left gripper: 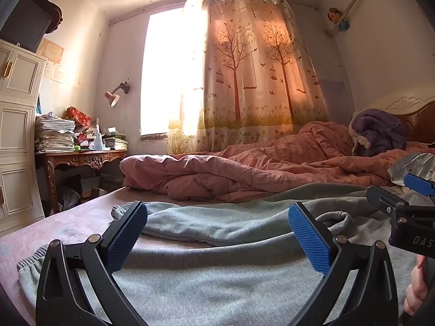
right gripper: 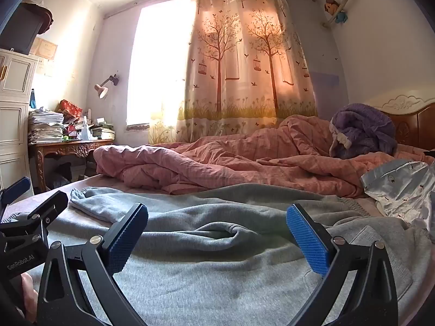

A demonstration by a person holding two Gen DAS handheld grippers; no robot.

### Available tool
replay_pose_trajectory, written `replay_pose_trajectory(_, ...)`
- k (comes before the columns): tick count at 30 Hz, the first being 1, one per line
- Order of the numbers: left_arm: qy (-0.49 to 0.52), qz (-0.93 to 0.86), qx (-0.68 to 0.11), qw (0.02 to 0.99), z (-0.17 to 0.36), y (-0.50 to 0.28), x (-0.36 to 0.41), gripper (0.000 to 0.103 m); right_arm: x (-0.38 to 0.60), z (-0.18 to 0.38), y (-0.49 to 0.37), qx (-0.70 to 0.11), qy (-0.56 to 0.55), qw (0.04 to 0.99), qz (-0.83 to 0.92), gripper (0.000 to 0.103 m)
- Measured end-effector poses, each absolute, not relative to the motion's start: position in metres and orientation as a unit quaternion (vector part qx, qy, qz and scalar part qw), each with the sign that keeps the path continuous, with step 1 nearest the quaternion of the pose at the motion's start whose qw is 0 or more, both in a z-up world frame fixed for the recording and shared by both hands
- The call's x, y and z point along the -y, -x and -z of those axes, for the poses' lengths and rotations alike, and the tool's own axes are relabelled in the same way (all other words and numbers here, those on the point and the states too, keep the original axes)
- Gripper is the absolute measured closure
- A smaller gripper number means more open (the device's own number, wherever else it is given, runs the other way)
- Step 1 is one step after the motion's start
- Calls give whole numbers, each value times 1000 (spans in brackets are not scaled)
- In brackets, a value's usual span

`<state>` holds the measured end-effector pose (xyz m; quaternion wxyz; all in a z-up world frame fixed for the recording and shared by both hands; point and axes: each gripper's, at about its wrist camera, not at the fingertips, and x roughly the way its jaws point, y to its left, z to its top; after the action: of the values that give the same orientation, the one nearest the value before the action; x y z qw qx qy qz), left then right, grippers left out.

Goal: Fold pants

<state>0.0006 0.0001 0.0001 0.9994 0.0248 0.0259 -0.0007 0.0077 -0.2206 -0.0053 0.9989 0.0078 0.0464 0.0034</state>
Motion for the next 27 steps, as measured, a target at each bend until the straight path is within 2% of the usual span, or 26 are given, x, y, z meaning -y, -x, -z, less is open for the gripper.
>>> replay_pose_trajectory(27,-45,-4,-18,999,0,3,2,0,221,6,-8,-51,-10,999,-5,0)
